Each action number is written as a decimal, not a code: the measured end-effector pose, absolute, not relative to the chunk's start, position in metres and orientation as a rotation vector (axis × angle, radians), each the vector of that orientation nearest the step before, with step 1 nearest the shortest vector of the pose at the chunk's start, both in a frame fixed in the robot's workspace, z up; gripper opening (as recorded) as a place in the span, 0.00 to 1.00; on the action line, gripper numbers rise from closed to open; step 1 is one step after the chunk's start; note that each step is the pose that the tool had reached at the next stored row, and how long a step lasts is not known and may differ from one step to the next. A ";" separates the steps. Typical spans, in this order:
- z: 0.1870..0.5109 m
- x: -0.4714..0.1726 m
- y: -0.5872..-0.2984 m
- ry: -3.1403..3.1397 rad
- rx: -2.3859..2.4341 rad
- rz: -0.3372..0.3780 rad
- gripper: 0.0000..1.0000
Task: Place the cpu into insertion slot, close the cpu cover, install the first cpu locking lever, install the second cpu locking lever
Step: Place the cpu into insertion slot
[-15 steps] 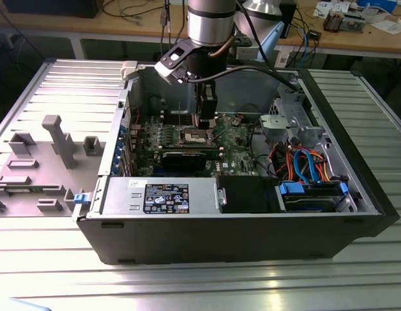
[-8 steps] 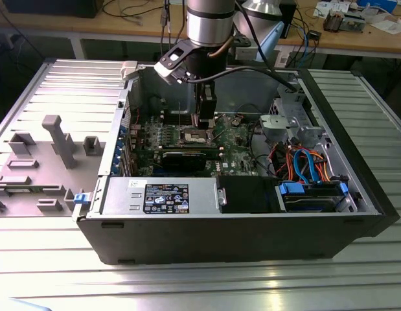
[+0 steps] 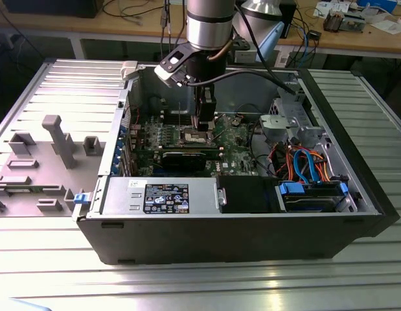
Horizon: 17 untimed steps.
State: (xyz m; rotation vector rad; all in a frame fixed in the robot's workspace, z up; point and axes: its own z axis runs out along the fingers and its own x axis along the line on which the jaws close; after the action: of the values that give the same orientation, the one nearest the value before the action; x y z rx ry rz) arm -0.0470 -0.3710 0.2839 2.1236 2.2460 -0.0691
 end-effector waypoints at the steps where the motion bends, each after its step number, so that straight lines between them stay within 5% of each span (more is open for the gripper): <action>1: 0.284 -0.047 -0.371 2.246 2.124 -0.069 0.54; 17: 0.281 -0.048 -0.370 2.250 2.119 -0.069 0.54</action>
State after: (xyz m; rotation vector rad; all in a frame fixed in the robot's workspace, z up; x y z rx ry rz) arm -0.0476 -0.3701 0.2808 2.1191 2.2502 -0.0687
